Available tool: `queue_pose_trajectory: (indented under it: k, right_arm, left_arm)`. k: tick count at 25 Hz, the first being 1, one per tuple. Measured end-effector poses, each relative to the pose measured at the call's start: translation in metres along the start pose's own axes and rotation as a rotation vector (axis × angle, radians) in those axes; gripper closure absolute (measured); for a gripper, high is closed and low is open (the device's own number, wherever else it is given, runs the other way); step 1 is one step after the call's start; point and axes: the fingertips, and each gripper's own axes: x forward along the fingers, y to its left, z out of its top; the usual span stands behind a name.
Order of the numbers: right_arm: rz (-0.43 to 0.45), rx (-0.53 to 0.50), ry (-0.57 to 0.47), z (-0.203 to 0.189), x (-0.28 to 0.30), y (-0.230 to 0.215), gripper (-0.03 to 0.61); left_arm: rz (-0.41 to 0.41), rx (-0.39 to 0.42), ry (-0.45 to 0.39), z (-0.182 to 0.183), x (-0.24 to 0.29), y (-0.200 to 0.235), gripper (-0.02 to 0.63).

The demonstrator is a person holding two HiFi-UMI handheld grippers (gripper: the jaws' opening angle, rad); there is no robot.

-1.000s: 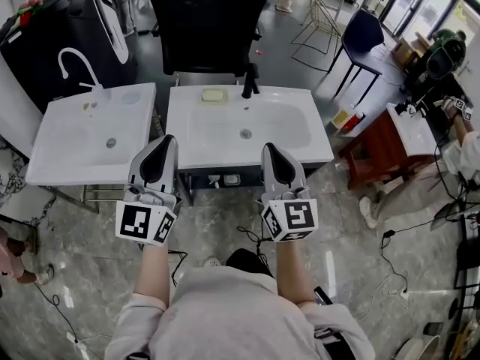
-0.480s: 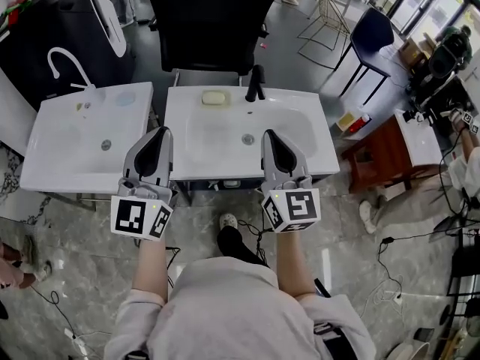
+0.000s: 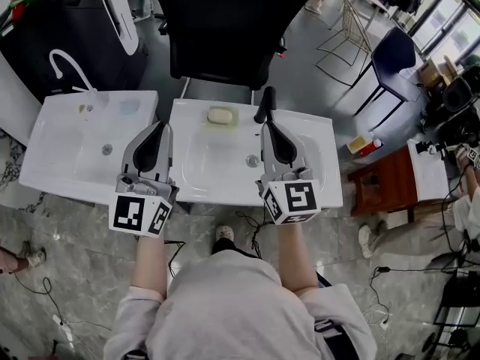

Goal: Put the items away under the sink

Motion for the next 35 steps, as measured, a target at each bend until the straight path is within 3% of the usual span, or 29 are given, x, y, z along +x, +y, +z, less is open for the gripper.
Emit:
queue_pose_trajectory:
  k: [7, 20, 27, 35]
  right_arm:
    - [0.123, -0.055, 0.106, -0.049, 0.059, -0.010, 0.566]
    - [0.380, -0.170, 0.490, -0.211, 0.114, 0.004, 0.542]
    - [0.431, -0.293, 0.688, -0.285, 0.122, 0.008, 0.505]
    - [0.480, -0.445, 0.807, -0.335, 0.130, 0.010, 0.474]
  left_arm:
    - [0.064, 0.004, 0.024, -0.022, 0.034, 0.022, 0.606]
    - [0.148, -0.022, 0.111, -0.076, 0.061, 0.044, 0.606]
    - [0.194, -0.029, 0.146, -0.091, 0.061, 0.057, 0.606]
    - [0.233, -0.032, 0.181, -0.104, 0.054, 0.066, 0.606]
